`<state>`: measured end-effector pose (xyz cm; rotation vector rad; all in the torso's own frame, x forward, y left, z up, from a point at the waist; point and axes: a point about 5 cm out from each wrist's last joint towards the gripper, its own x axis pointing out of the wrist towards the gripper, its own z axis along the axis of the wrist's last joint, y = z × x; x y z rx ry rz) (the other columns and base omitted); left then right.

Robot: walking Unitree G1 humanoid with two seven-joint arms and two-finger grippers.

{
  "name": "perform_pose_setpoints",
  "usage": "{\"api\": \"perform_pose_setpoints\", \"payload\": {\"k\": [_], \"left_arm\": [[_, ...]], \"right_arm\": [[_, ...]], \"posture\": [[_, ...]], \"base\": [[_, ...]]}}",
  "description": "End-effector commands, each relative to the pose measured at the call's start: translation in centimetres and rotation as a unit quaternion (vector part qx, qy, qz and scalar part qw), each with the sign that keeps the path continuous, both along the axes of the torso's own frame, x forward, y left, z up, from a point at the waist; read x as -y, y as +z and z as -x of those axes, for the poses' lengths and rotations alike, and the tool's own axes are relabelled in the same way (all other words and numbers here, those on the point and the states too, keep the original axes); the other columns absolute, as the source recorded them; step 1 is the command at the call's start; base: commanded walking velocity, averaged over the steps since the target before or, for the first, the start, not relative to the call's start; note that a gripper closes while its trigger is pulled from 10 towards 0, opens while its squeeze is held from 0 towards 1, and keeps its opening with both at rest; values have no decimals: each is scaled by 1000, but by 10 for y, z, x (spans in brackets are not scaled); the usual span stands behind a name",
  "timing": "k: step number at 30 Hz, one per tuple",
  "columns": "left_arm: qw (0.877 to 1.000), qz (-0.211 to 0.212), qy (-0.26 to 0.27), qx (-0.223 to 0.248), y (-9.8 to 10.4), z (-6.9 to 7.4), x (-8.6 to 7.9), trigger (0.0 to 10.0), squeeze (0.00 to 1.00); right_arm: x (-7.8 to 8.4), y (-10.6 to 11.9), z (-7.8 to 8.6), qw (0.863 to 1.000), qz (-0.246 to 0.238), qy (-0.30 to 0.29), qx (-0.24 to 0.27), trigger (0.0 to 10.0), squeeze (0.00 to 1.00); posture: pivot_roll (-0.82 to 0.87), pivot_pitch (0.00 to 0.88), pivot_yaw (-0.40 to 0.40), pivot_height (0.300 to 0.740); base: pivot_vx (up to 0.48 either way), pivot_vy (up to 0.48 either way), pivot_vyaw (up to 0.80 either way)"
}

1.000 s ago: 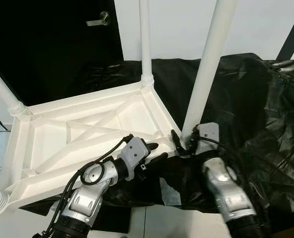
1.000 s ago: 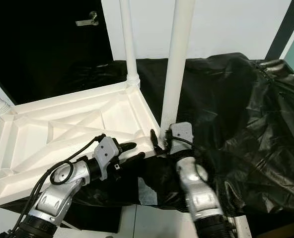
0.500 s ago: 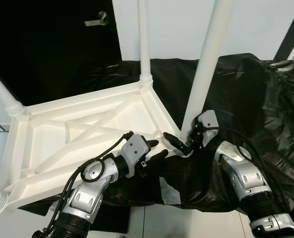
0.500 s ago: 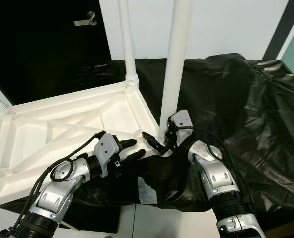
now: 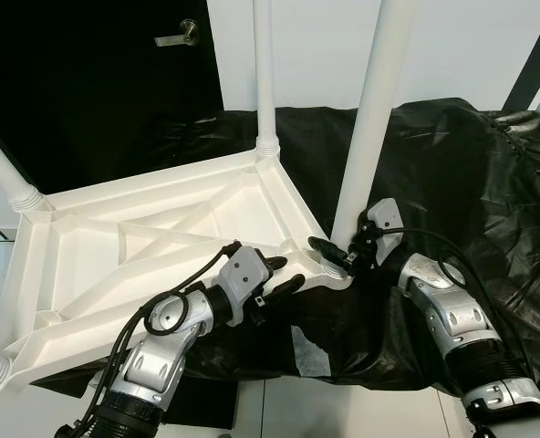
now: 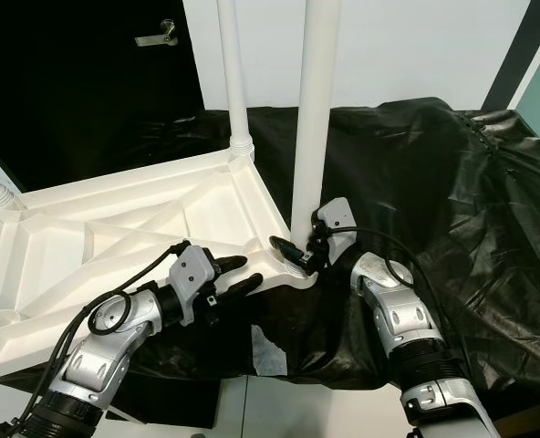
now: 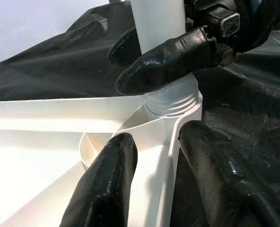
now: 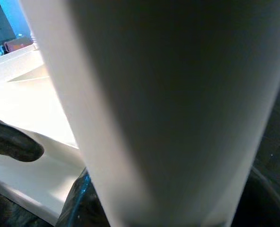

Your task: Building children table

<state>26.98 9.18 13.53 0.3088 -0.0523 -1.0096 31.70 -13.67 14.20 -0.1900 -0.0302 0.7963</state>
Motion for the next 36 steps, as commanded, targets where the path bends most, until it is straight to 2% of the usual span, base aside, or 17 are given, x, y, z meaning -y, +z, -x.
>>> {"api": "perform_pose_setpoints", "payload": {"k": [1, 2, 3, 7, 9, 14, 15, 16, 17, 19, 20, 23, 24, 26, 33, 36], "left_arm": [[1000, -3, 14, 3, 0, -1, -2, 10000, 0], [1000, -3, 11, 3, 0, -2, -1, 10000, 0], [1000, -4, 9, 4, 0, -2, -1, 10000, 0], [1000, -4, 7, 4, 0, -3, 0, 10000, 0], [1000, -5, 2, 1, -1, -2, 2, 10000, 0], [1000, -6, -3, -2, -2, -1, 3, 10000, 0], [1000, -6, -5, -3, -3, 0, 3, 10000, 0], [1000, -7, -6, -4, -3, 1, 3, 10000, 0], [1000, -7, -6, -4, -3, 1, 3, 10000, 0], [1000, -7, -7, -5, -4, 2, 3, 10000, 0], [1000, -7, -7, -5, -4, 2, 3, 10000, 0], [1000, -8, -8, -6, -4, 2, 3, 10000, 0], [1000, -8, -8, -6, -4, 2, 3, 10000, 0], [1000, -9, -9, -6, -5, 3, 3, 10000, 0], [1000, -9, -10, -8, -6, 5, 3, 10000, 0], [1000, -10, -12, -9, -6, 5, 3, 10000, 0]], "right_arm": [[-2, -17, 7, 999, 7, 5, -38, 3569, 0], [1, -18, 7, 999, 2, -13, -43, 10000, 0], [2, -20, 8, 999, 5, -31, -45, 10000, 0], [2, -22, 8, 998, 7, -41, -45, 10000, 0], [-1, -31, 11, 994, 12, -99, -52, 10000, 0], [-5, -37, 15, 988, 10, -141, -56, 10000, 0], [-7, -40, 17, 982, 1, -178, -63, 10000, 0], [-10, -44, 22, 967, -15, -245, -68, 10000, 0], [-10, -44, 22, 967, -15, -245, -68, 10000, 0], [-11, -45, 24, 955, -26, -288, -66, 10000, 0], [-11, -45, 24, 955, -26, -288, -66, 10000, 0], [-15, -43, 28, 935, -39, -348, -54, 10000, 0], [-15, -43, 28, 935, -39, -348, -54, 10000, 0], [-20, -41, 33, 919, -57, -388, -53, 10000, 0], [-26, -37, 35, 915, -67, -394, -51, 10000, 0], [-27, -35, 35, 918, -70, -387, -45, 10000, 0]], "posture": [[-19, 0, 34, 740], [-27, 0, 38, 740], [-32, 0, 41, 740], [-32, 0, 41, 740], [-46, 0, 52, 740], [-47, 0, 52, 740], [-46, 0, 52, 740], [-48, 0, 54, 740], [-48, 0, 54, 740], [-48, 0, 53, 740], [-48, 0, 53, 740], [-43, 0, 49, 740], [-43, 0, 49, 740], [-37, 0, 46, 740], [-40, 0, 45, 740], [-38, 0, 42, 740]], "base": [[0, 0, 0], [0, 0, 0], [0, 0, 0], [0, 0, 0], [0, 0, 0], [0, 0, 0], [0, 0, 0], [0, 0, 0], [0, 0, 0], [0, 0, 0], [0, 0, 0], [0, 0, 0], [0, 0, 0], [0, 0, 0], [0, 0, 0], [0, 0, 0]]}}
